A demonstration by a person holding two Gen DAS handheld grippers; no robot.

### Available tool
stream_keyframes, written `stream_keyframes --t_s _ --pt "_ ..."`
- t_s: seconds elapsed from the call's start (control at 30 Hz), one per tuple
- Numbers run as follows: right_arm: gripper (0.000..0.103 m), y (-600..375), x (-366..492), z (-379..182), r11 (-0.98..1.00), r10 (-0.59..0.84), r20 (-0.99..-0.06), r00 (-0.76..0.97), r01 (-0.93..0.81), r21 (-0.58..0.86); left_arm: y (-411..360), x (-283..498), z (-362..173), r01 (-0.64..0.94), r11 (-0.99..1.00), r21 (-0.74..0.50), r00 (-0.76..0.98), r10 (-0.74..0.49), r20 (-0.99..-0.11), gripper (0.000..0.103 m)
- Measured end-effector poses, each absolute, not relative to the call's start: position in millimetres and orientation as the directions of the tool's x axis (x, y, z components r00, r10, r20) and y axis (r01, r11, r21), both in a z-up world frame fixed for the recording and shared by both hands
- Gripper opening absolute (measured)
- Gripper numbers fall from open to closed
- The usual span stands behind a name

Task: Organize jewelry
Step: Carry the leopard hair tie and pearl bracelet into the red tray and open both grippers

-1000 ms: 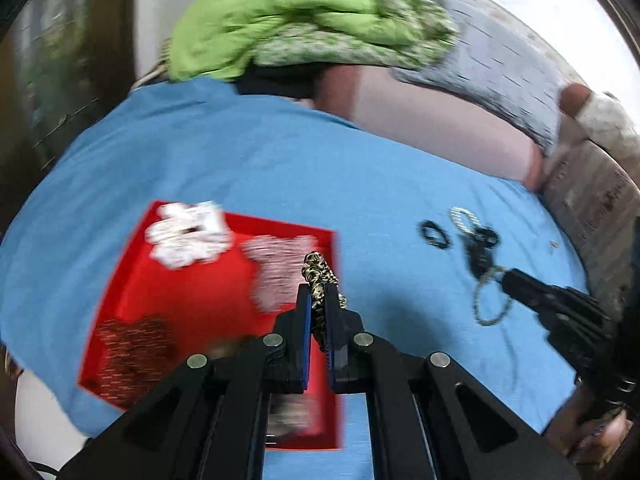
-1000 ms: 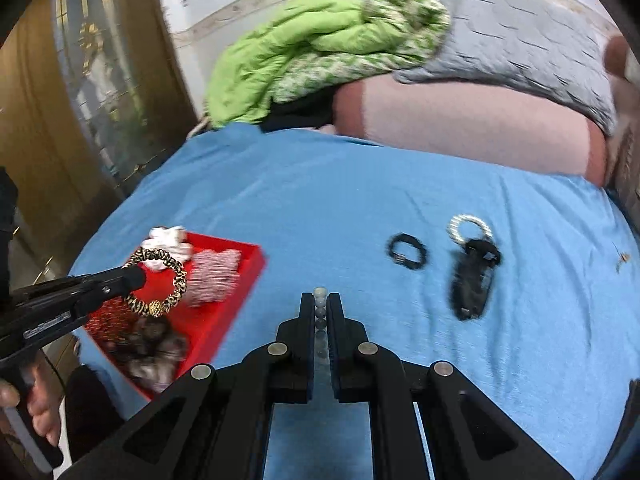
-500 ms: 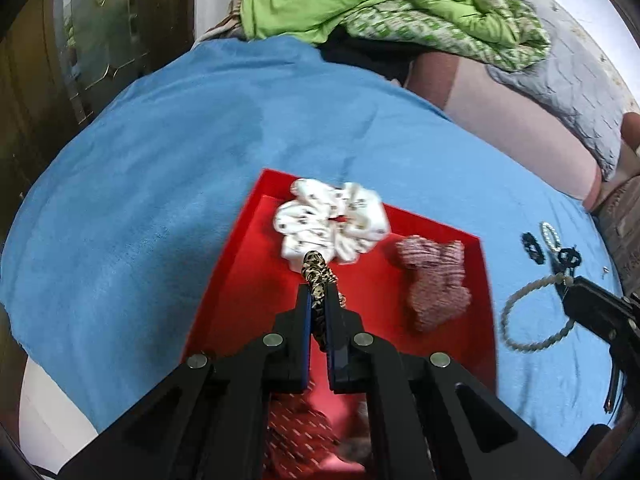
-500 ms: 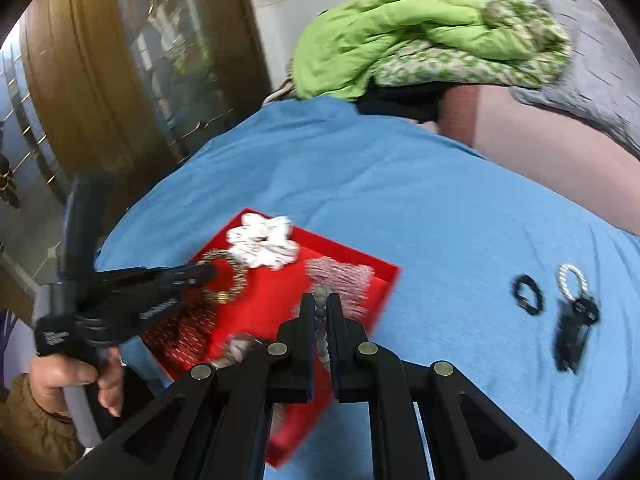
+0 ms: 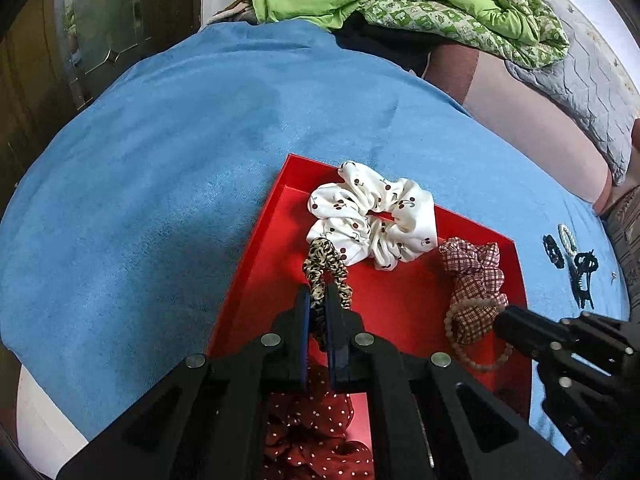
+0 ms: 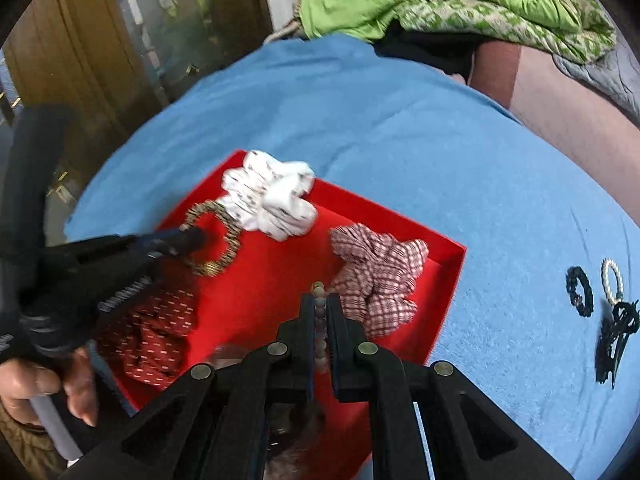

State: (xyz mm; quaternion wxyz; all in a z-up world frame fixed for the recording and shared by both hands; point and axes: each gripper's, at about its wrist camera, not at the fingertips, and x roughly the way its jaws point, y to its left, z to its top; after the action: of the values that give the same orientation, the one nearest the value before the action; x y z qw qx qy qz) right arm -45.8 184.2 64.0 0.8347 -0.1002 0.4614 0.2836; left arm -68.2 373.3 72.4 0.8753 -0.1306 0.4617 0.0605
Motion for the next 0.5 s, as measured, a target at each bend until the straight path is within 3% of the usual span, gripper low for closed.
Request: stream_keyframes --t_s 0.27,0.33,0.4,0.5 --pt "0.007 181.5 -49.9 52.7 0.817 0.371 -0.843 0.389 -0.568 0.098 369.0 -81.1 86.6 -0.221 0.959 -0.180 0.590 -0.015 -0.807 0.011" --pt "0.008 181.8 -54.5 52.6 0.812 0.376 -0.843 0.385 -0.575 0.099 368.4 -85.4 91.9 -0.226 0.957 -0.183 0.596 -0.013 -0.803 0.019" --pt "0.008 181.7 -57.8 53.1 0.805 0.383 -0.843 0.378 -0.584 0.104 368.3 -91.1 98.6 -0.241 0.953 -0.184 0.605 0.000 -0.796 0.033" --pt "0.008 179.7 -62.7 55.3 0.799 0.397 -0.839 0.373 -0.591 0.115 368.1 -100.9 108.8 -0.260 0.949 -0.177 0.619 0.023 -0.785 0.036"
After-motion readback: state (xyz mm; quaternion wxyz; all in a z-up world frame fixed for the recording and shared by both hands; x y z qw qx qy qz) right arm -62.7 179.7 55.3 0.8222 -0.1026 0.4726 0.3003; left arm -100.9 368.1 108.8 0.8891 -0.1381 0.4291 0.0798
